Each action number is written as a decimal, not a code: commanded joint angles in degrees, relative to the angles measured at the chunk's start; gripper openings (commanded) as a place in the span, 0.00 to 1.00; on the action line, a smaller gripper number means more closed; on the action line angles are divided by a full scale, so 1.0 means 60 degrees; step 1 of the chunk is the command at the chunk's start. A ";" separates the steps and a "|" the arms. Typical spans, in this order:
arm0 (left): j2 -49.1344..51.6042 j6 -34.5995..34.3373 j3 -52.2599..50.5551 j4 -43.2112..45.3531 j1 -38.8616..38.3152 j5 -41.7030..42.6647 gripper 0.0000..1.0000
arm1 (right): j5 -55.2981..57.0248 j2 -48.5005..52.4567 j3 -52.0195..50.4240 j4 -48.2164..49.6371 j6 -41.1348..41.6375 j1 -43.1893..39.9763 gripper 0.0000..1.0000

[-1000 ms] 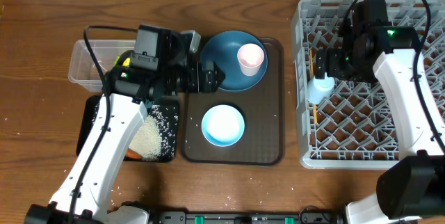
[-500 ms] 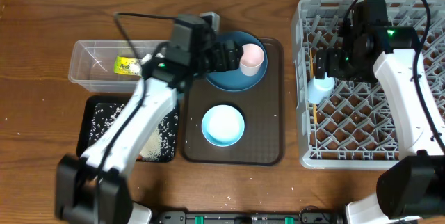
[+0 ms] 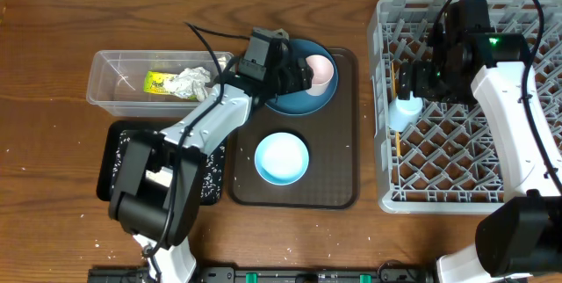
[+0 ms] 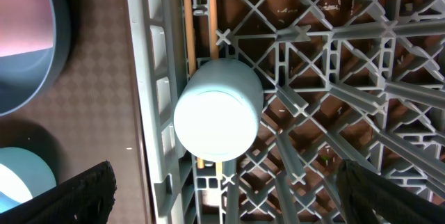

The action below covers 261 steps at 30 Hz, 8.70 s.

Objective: Sort waste into correct bins and load items into the dishwasher rack
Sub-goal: 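Reach the left gripper to the pink cup and grasp it, then lift the pink cup and tilt it toward the right gripper, then grasp the pink cup with the right gripper from the left gripper, then open the left gripper and carry the pink cup right over the rack, then lower the pink cup upside down into the rack and open right gripper, then lower the left gripper onto the small light-blue bowl and grasp it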

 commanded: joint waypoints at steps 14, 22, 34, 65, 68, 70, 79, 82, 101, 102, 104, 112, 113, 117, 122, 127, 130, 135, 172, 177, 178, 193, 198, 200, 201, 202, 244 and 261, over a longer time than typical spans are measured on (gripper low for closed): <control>0.0339 -0.0073 0.0102 -0.0106 -0.0535 -0.0645 0.49 | 0.0029 -0.0168 0.0138 -0.0004 0.0069 0.0069 0.99; 0.0339 -0.0073 0.0102 -0.0084 -0.0590 -0.1169 0.20 | 0.0029 -0.0168 0.0138 -0.0004 0.0069 0.0069 0.99; -0.0397 -0.0076 0.0106 -0.0149 -0.0215 -0.0736 0.06 | 0.0029 -0.0168 0.0138 -0.0004 0.0069 0.0069 0.99; -0.2860 0.0448 0.0058 -0.2204 0.2302 1.1282 0.06 | -0.1526 -0.0168 0.0138 0.0171 0.0120 0.0076 0.99; -0.2860 0.1035 0.0055 -0.2987 0.2302 1.1285 0.06 | -0.3384 -0.0168 0.0138 -0.0750 0.0106 0.0076 0.99; -0.2860 0.1526 0.0055 -0.3501 0.2306 1.1282 0.06 | -0.4408 -0.0171 0.0164 -0.0871 -0.0164 0.0036 0.99; -0.2860 0.2346 0.0055 -0.4546 0.2393 1.1238 0.06 | -1.0710 -0.0787 0.0415 -0.2335 -0.4929 -0.1082 0.99; -0.2860 0.2412 0.0055 -0.4554 0.2317 1.1238 0.06 | -1.1460 -0.0943 0.0415 -0.3282 -0.6681 -0.1093 0.99; -0.2863 0.2404 0.0055 -0.4626 0.1530 1.1034 0.06 | -1.1613 -0.0962 0.0372 -0.3253 -0.8364 0.1421 0.92; -0.2863 0.2404 0.0055 -0.4623 0.1534 1.1034 0.06 | -1.1613 -0.0962 0.0368 -0.3242 -0.8364 0.1472 0.88; -0.2863 0.2408 0.0055 -0.4623 0.1534 1.1027 0.06 | -1.1613 -0.0962 0.0372 -0.3217 -0.8364 0.1526 0.73; -0.2863 0.2481 0.0051 -0.4626 0.1508 1.0987 0.06 | -1.1817 -0.0962 0.0372 -0.2805 -0.8353 0.1523 0.65; -0.2863 0.2488 0.0051 -0.4623 0.1486 1.0983 0.06 | -1.1876 -0.0962 0.0372 -0.2758 -0.8349 0.1523 0.65; -0.2863 0.2696 0.0051 -0.4659 0.1300 1.0979 0.06 | -1.2010 -0.0962 0.0372 -0.2546 -0.8324 0.1523 0.63; -0.2863 0.2696 0.0051 -0.4699 0.0925 1.0914 0.06 | -1.2010 -0.0962 0.0372 -0.2197 -0.8324 0.1504 0.60; -0.2863 0.2696 0.0051 -0.4703 0.0718 1.0914 0.06 | -1.2007 -0.0962 0.0372 -0.1705 -0.8109 0.1472 0.58; -0.2863 0.2696 0.0051 -0.4765 0.0718 1.0914 0.07 | -1.1989 -0.0962 0.0372 -0.1421 -0.7828 0.1402 0.57; -0.2863 0.2696 0.0051 -0.4768 0.0718 1.0910 0.12 | -1.1628 -0.0962 0.0372 -0.0914 -0.7133 0.1177 0.56; -0.2863 0.2841 0.0051 -0.6437 0.0718 0.6116 0.47 | 0.1523 -0.3147 -0.0725 -0.2721 0.1366 -0.1140 0.46; -0.2863 0.2841 0.0051 -0.6451 0.0718 0.6116 0.47 | 0.1949 -0.3147 -0.1581 -0.1774 0.1366 -0.1158 0.48; -0.2863 0.2841 0.0051 -0.6462 0.0718 0.6116 0.47 | 0.2007 -0.3144 -0.1690 -0.1610 0.1366 -0.1173 0.47; -0.2863 0.2940 0.0051 -0.6634 0.0718 0.5901 0.47 | 0.0732 -0.3104 -0.2215 -0.1173 0.1144 -0.1351 0.46; -0.2863 0.2980 0.0051 -0.6761 0.0718 0.5901 0.47 | 0.0703 -0.3104 -0.2779 -0.0998 0.1144 -0.1351 0.46; -0.2860 0.2976 0.0051 -0.6765 0.0718 0.5901 0.47 | 0.0692 -0.3104 -0.3158 -0.0681 0.1147 -0.1351 0.46; -0.2863 0.2976 0.0051 -0.6765 0.0718 0.5901 0.47 | 0.0659 -0.3104 -0.3362 -0.0492 0.1147 -0.1351 0.46; -0.2863 0.2976 0.0051 -0.6765 0.0718 0.5901 0.47 | 0.0630 -0.3104 -0.3544 -0.0313 0.1147 -0.1351 0.46; -0.3016 0.1228 -0.0488 -0.9187 -0.0157 -0.2055 0.46 | -0.3107 -0.3169 -0.2164 -0.1075 -0.0900 0.0029 0.99; -0.3002 0.0812 -0.3257 -0.5730 -0.0175 -0.1260 0.45 | -0.3038 -0.3169 -0.2164 -0.1031 -0.0903 0.0401 0.99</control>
